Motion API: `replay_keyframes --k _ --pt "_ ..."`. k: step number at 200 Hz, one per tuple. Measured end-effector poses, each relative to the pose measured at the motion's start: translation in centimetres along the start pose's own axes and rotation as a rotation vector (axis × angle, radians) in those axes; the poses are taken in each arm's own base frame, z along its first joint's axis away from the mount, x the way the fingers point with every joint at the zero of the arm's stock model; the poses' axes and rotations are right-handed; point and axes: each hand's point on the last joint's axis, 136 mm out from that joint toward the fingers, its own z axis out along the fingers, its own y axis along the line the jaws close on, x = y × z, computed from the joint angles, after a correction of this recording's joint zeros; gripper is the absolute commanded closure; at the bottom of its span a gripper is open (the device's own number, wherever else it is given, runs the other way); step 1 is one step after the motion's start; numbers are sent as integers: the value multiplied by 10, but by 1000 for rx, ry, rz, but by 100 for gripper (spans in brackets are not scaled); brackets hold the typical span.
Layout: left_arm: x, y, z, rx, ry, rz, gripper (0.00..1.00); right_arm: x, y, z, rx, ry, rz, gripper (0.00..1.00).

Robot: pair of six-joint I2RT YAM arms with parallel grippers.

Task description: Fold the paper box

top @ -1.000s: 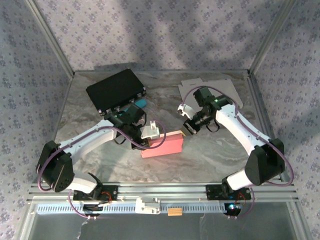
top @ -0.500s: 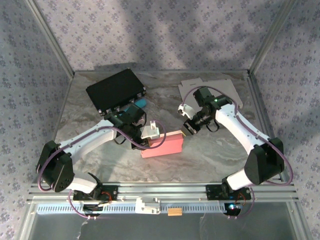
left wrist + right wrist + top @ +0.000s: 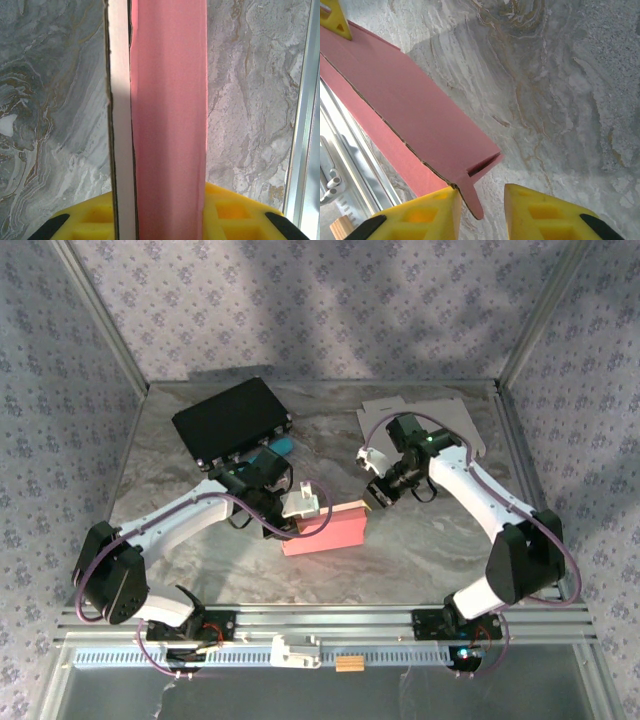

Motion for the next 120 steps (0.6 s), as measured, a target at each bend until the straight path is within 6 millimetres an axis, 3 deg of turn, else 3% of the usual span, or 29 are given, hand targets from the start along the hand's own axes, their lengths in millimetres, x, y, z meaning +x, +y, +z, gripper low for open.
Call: replay_keyframes --k 34,83,120 --pt "0 0 0 0 0 0 72 -1 2 0 -15 -6 3 84" --pt "0 0 0 0 0 -3 72 -2 5 0 -26 -9 8 85" --pt "-1 1 1 0 0 -20 72 -2 6 0 -24 -10 16 99"
